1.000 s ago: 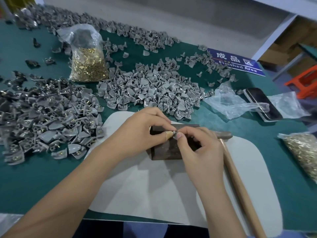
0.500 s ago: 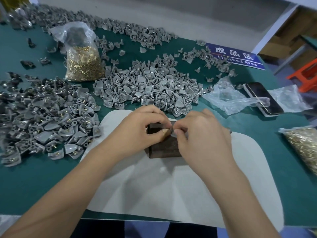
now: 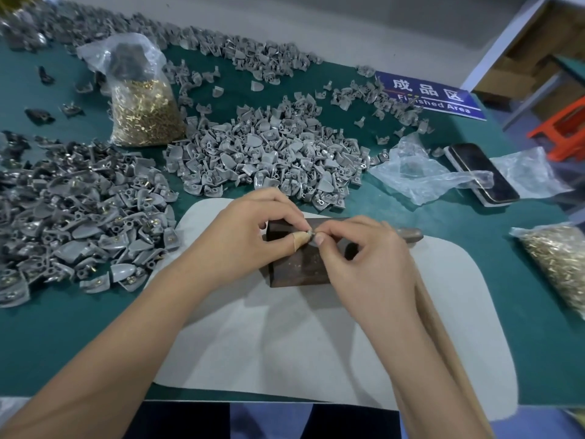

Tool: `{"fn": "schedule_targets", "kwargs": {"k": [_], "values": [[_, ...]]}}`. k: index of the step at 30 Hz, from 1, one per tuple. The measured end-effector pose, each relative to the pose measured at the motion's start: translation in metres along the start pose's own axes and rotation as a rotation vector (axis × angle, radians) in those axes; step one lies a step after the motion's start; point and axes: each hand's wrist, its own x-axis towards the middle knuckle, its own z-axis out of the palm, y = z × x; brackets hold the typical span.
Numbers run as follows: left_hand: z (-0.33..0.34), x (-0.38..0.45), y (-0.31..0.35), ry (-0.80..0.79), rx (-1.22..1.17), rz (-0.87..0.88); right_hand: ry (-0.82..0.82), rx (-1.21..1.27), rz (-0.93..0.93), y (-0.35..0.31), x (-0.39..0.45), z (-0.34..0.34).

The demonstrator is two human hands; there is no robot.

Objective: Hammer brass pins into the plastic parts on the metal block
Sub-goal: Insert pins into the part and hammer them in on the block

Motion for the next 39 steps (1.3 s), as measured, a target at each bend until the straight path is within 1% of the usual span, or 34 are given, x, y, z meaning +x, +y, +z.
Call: {"fn": "schedule_targets", "kwargs": {"k": [2,5,7,10,15,19,24,28,30,32,33,34,35,36,37,39], "values": [[0.0,0.0,-0.001,-0.003,0.0,0.002,0.044,0.025,-0.007,0.001,-0.005,0.003],[0.0,0.0,-0.003,-0.003,0.021,0.012,-0.005,0.002,-0.01,0.002,0.002,-0.002],[0.001,-0.001,-0.004,0.006,0.011,0.022,-0.04,-0.107,-0.034,-0.002,0.008,-0.007],[0.001,-0.001,-0.007,0.013,-0.021,0.024,-0.043,-0.267,-0.085,-0.008,0.013,-0.009],[-0.002,0.0,-0.011,-0.013,0.009,0.063,-0.067,-0.258,-0.073,-0.01,0.012,-0.013],[-0.001,-0.001,-0.01,-0.004,0.007,0.046,-0.1,-0.313,-0.089,-0.012,0.014,-0.016],[0.0,0.0,-0.005,0.018,0.016,0.034,-0.106,-0.206,-0.06,-0.006,0.013,-0.017],[0.001,-0.001,-0.002,0.023,0.03,0.025,-0.124,-0.123,-0.11,0.001,0.01,-0.015],[0.0,-0.002,-0.002,0.023,0.037,0.019,-0.066,0.008,-0.131,0.007,0.006,-0.02],[0.0,-0.002,-0.001,0.019,0.044,0.017,0.104,0.051,-0.066,0.023,-0.002,-0.033],[0.0,-0.002,-0.001,0.019,0.054,0.019,0.188,0.007,0.01,0.034,-0.008,-0.04],[0.001,-0.002,-0.001,0.021,0.066,0.023,0.236,-0.086,0.107,0.047,-0.016,-0.047],[0.001,-0.002,-0.001,0.022,0.078,0.029,0.229,-0.22,0.212,0.059,-0.025,-0.052],[0.002,-0.002,0.0,0.025,0.091,0.035,0.168,-0.345,0.303,0.068,-0.035,-0.054],[0.002,-0.002,0.0,0.032,0.109,0.04,0.081,-0.413,0.359,0.075,-0.043,-0.053],[0.002,-0.002,0.001,0.055,0.154,0.046,-0.038,-0.376,0.39,0.08,-0.051,-0.049]]}}
